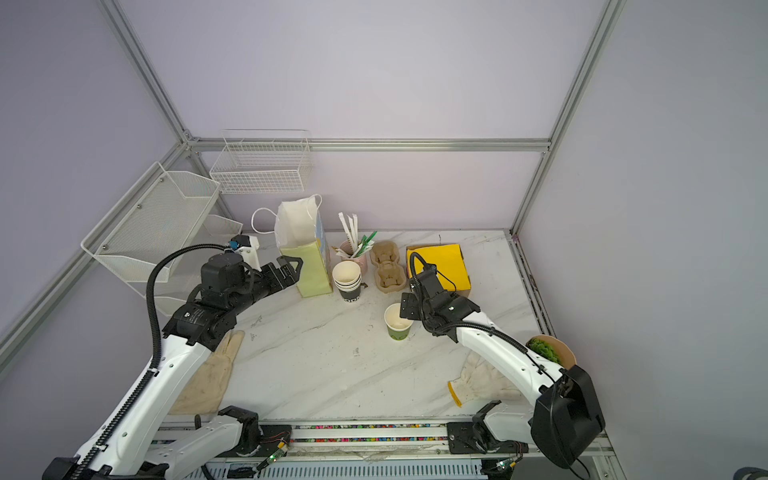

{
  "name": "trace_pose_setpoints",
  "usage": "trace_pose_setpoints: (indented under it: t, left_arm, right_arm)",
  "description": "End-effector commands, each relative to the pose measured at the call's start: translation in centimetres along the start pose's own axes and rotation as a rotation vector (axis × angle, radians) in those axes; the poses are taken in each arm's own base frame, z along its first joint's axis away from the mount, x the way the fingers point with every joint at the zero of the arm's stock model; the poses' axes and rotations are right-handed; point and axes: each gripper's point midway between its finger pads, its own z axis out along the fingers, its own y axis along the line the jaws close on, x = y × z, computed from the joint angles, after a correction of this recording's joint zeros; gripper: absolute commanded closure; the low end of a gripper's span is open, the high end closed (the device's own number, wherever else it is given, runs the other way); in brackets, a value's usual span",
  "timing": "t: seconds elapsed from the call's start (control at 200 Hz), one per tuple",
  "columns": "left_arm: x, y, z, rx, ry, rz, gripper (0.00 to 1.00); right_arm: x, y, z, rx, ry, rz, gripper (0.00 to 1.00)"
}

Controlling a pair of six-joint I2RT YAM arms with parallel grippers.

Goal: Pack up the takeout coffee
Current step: 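Release the cup and move the right gripper over the black cup lid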

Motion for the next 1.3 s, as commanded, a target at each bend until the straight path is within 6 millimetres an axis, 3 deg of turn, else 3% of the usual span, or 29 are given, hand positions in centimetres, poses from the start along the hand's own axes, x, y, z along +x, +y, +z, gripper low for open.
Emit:
trace_pose_setpoints:
  t: [0.0, 0.185, 0.565, 0.81, 1.055, 1.295]
  left_arm:
    - [-0.3, 0.6, -0.5, -0.025, -0.035, 0.035, 0.00]
    - [-0.2, 0.8, -0.8, -0.043, -0.037, 0.044, 0.00]
    - [0.4, 0.5, -0.1, -0.033, -0.003, 0.046, 0.00]
    - [0.6, 0.4, 0.0, -0.024, 0.009, 0.044, 0.00]
    - [0.7, 0.3, 0.0, -0.020, 0.012, 0.043, 0.00]
    - [0.8, 0.4, 0.2, -0.022, 0.019, 0.042, 0.00]
  right_arm:
    - [-1.7, -3.5, -1.6, 0.091, -0.020, 0.038, 0.03]
    - [-2.2, -8.2, -1.2, 0.183, 0.013, 0.148, 0.03]
    - [-0.9, -13.2, 3.2, 0.432, 0.146, 0.238, 0.04]
    - [-0.9, -14.1, 4.8, 0.444, 0.181, 0.257, 0.08]
    - [-1.0, -13.2, 6.4, 0.376, 0.194, 0.242, 0.12]
    - [-1.3, -13.5, 7.1, 0.381, 0.178, 0.230, 0.12]
